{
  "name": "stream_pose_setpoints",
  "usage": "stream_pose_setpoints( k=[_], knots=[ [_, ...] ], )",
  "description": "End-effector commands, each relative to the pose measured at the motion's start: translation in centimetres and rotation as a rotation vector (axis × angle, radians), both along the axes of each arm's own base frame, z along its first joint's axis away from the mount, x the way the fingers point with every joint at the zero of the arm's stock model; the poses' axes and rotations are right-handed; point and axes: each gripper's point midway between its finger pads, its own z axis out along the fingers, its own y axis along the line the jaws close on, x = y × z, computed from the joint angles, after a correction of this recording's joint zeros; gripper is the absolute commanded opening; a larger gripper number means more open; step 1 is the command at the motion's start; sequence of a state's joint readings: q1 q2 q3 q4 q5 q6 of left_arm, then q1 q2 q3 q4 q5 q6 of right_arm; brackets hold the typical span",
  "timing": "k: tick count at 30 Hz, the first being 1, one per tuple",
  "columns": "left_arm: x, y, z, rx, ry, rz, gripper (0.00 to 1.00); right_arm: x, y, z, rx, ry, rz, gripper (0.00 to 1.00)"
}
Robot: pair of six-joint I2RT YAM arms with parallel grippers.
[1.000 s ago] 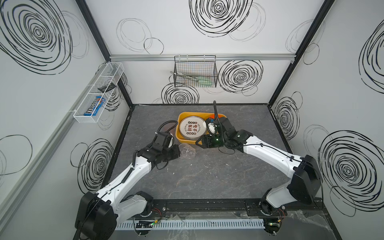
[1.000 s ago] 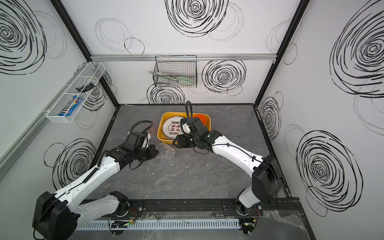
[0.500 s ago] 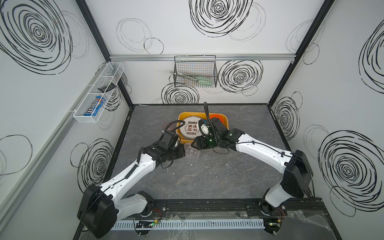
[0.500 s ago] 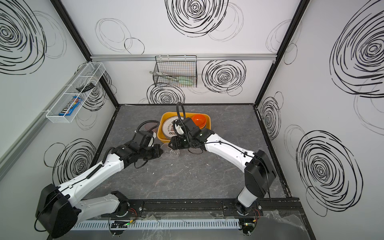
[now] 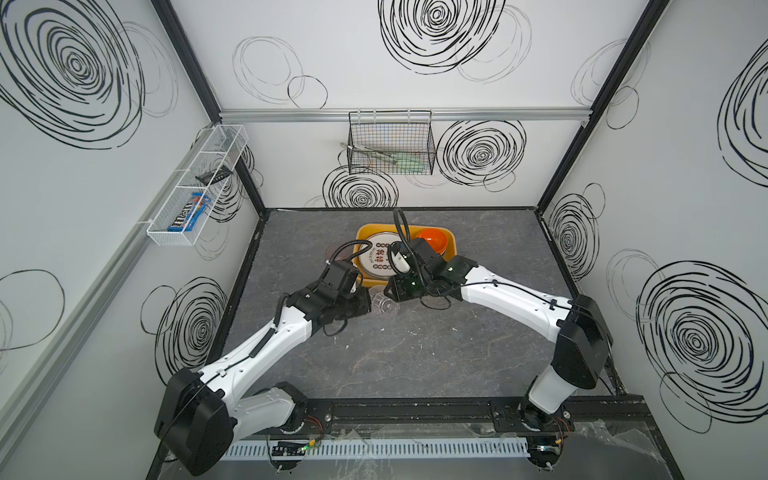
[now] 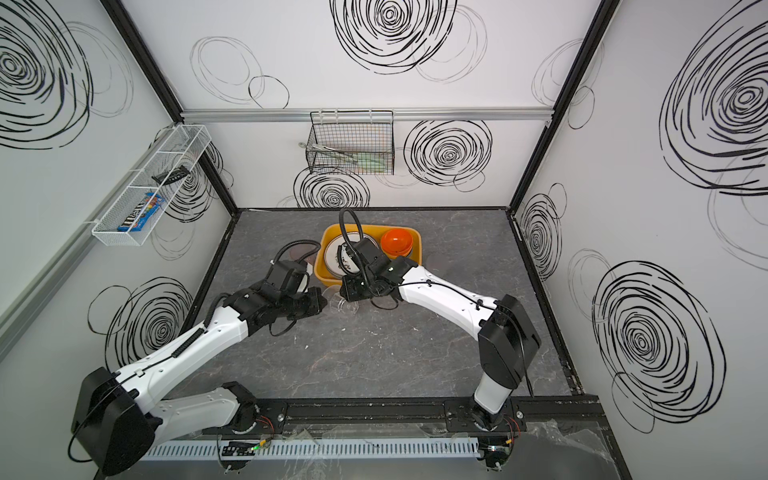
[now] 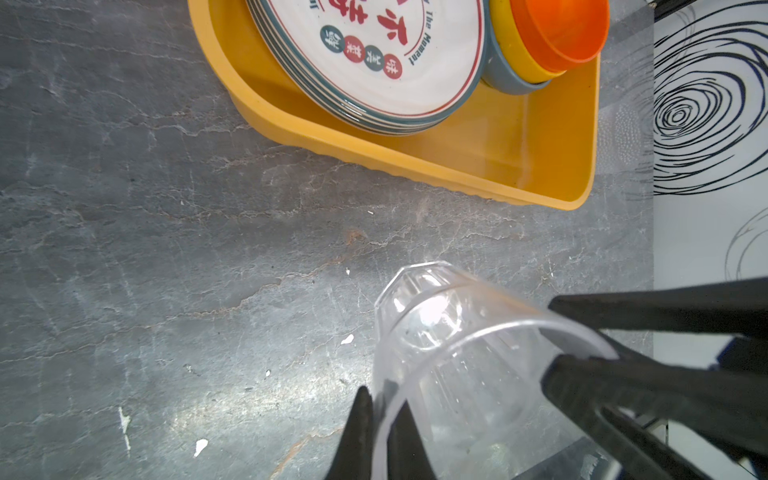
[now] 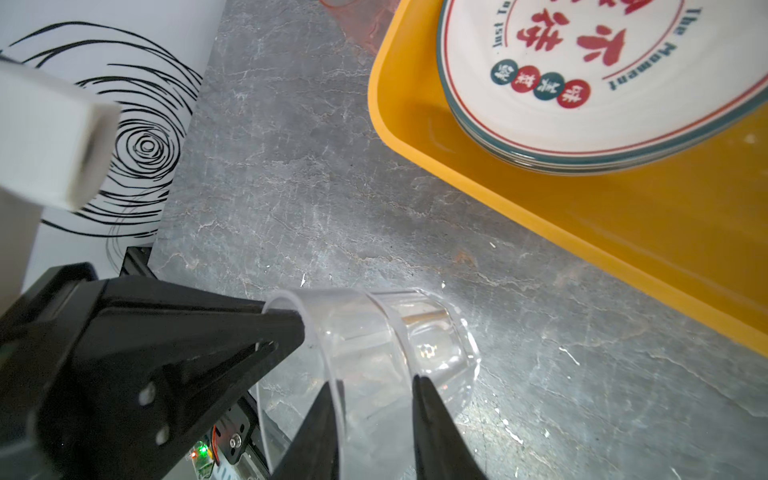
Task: Place the mixed dishes into the plastic bin
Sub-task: 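Grasp the cup rim with the right gripper while the left gripper releases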
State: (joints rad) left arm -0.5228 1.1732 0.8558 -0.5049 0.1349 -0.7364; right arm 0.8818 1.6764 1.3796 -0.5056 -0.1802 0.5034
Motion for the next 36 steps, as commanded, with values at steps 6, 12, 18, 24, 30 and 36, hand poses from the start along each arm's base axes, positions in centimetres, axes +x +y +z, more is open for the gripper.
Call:
stream_pose_setpoints(
  k=[6,12,18,24,30,36],
  knots=[
    [1.2,-1.0,4.2,-0.091,-0.107,0.004,0.14,1.2,-2.0,0.2,-0.092,-0.045,-0.068,0.15],
    [1.1,-0.7,4.6,-0.107,-0.112,0.014,0.23,1.9,-3.2,0.1,-0.14,-0.075,-0.107,0.09],
    [1.1,-0.2,4.5,-0.118,-0.109,0.03,0.29,2.7,-4.4,0.5,-0.163,-0.095,-0.147,0.06],
    [0.9,0.5,4.3,-0.122,-0.107,0.048,0.38,3.9,-6.1,1.6,-0.191,-0.133,-0.194,0.05],
    [0.5,1.2,3.8,-0.132,-0.096,0.057,0.45,5.4,-8.2,2.8,-0.206,-0.157,-0.248,0.05],
    [0.1,1.3,3.4,-0.168,-0.087,0.045,0.48,7.1,-10.7,4.0,-0.193,-0.192,-0.32,0.05]
  ],
)
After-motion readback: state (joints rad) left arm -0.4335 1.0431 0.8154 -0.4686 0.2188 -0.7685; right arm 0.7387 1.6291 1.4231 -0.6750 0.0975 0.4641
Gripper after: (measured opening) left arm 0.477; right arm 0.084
